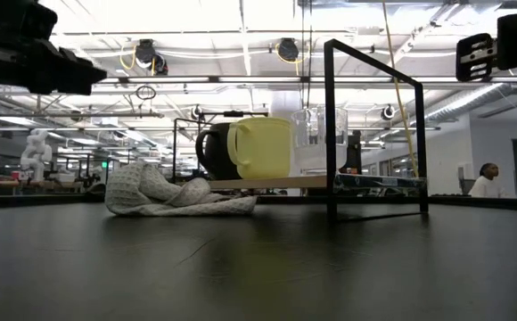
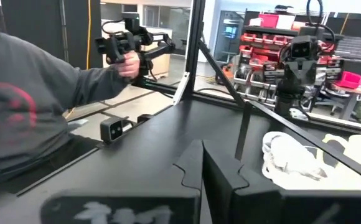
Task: Stack small to large cups/mugs on shelf
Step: Return to Home Position
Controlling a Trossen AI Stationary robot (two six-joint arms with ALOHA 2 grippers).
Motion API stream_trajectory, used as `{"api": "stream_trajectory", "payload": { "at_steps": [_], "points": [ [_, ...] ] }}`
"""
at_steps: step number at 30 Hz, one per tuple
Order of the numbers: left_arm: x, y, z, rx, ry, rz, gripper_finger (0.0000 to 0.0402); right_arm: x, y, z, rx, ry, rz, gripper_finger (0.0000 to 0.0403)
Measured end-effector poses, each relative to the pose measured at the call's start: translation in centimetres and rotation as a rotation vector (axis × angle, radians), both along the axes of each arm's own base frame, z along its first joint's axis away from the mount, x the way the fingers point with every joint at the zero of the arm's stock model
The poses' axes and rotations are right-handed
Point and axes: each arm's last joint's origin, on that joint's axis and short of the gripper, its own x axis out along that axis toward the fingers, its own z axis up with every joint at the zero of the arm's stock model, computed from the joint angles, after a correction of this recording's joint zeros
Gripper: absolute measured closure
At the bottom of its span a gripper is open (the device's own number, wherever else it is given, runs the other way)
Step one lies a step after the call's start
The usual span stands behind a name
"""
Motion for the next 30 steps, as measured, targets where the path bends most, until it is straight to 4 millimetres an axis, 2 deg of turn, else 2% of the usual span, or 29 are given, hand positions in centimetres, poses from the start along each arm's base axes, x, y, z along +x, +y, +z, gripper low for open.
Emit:
{"api": "stream_trajectory", "payload": {
  "at_steps": [8,24,30],
  "points": [
    [-0.08,0.21,-0.64,-0.040,0.069,0.015,0.0401,0.00,0.00,0.00,0.036,0.017,0.000,0.0403],
    [-0.11,0.09,-0.73,-0.118,0.087,-0.017,0.0401,0.00,0.00,-0.11,0.090,0.054,-0.002,0.0403],
    [-0.10,0.09,-0.67,-0.133,0.082,-0.018,0.0395,0.19,0.07,-0.95,0.083,0.076,0.000,0.0403]
  ]
}}
